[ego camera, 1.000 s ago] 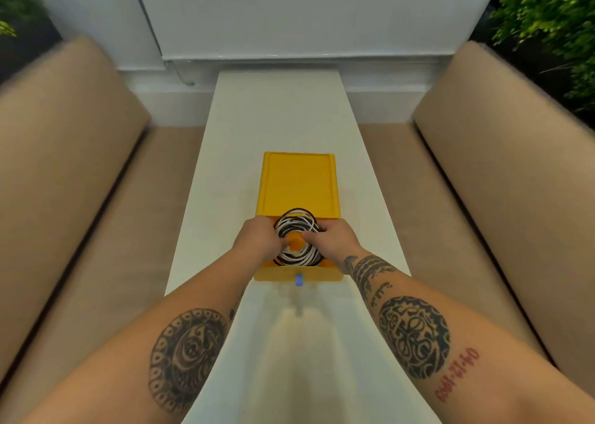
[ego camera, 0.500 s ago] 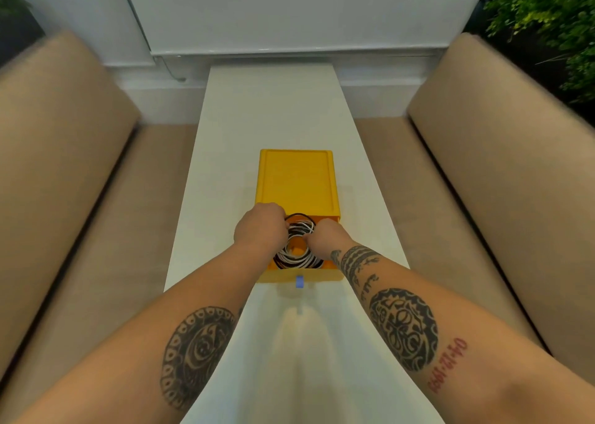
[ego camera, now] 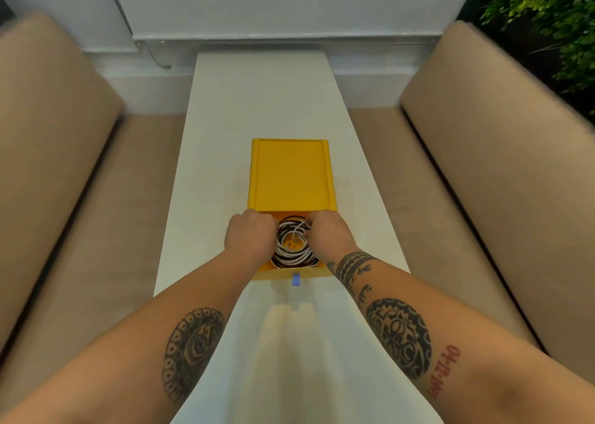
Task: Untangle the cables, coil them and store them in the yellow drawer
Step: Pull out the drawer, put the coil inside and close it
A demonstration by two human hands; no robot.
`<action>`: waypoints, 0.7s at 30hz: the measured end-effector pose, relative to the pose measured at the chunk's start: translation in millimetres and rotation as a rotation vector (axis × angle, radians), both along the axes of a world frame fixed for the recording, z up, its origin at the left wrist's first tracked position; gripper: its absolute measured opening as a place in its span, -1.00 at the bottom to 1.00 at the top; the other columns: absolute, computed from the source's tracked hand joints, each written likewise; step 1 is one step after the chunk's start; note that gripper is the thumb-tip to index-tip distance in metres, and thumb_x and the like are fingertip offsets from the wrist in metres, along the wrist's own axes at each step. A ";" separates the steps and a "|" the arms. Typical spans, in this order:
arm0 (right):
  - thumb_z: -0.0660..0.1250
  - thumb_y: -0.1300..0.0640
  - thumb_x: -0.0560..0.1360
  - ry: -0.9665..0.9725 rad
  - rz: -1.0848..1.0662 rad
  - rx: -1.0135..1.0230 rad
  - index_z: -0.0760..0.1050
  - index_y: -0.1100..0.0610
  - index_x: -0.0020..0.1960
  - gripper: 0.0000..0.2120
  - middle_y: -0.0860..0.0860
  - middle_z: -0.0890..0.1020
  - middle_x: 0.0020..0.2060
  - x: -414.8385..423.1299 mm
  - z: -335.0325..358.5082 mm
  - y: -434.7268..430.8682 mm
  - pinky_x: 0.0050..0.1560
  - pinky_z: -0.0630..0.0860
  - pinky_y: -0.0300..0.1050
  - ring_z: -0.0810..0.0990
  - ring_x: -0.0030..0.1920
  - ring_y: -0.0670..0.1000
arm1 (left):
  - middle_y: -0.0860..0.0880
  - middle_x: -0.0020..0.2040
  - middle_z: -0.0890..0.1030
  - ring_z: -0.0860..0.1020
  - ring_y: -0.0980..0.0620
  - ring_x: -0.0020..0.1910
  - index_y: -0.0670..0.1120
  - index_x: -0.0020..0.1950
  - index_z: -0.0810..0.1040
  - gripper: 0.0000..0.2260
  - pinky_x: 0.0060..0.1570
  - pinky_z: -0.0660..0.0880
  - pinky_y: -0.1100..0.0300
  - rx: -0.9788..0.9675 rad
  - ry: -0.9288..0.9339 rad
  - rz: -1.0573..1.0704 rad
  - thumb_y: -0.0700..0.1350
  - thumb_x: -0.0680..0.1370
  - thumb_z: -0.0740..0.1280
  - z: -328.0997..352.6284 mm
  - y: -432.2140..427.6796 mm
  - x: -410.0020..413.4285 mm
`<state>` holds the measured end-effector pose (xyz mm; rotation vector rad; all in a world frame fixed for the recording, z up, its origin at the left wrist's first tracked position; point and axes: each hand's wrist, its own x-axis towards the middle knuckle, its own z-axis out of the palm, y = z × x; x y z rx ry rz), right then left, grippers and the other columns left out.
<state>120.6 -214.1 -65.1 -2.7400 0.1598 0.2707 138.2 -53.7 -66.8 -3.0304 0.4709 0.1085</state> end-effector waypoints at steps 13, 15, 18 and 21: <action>0.25 0.16 0.61 -0.180 -0.011 0.098 0.57 0.19 0.13 -0.81 0.15 0.59 0.08 -8.7 17.2 -11.5 0.06 0.53 0.03 0.55 0.10 0.18 | -0.04 0.13 0.66 0.48 -0.13 0.12 -0.01 0.21 0.64 -0.75 0.04 0.49 -0.03 -0.485 -0.150 -0.014 -0.07 0.63 0.22 12.1 21.2 4.3; 0.27 0.04 0.60 -0.231 0.020 0.134 0.56 0.12 0.23 -0.73 0.09 0.57 0.16 -15.4 25.4 -16.2 0.19 0.49 0.09 0.47 0.22 0.13 | -0.04 0.32 0.57 0.42 -0.13 0.29 -0.01 0.30 0.59 -0.72 0.21 0.45 -0.08 -0.497 -0.140 -0.008 -0.09 0.64 0.21 13.6 24.7 16.1; 0.42 -0.25 0.44 -0.142 0.150 0.132 0.37 -0.05 0.46 -0.34 -0.04 0.40 0.41 -30.4 30.9 -22.4 0.42 0.25 0.15 0.22 0.46 0.07 | -0.05 0.59 0.25 0.14 -0.17 0.57 0.02 0.53 0.37 -0.61 0.49 0.20 -0.15 -0.408 0.100 -0.054 -0.02 0.70 0.12 15.2 24.8 35.8; 0.51 -0.40 0.24 0.000 0.226 0.095 0.01 -0.11 0.61 0.13 -0.06 0.03 0.60 -43.7 21.8 -27.5 0.51 -0.03 0.24 -0.14 0.60 0.06 | -0.15 0.62 0.15 0.09 -0.22 0.58 -0.09 0.59 0.21 -0.56 0.51 0.14 -0.11 -0.280 0.300 -0.092 -0.02 0.72 0.03 15.6 23.1 49.5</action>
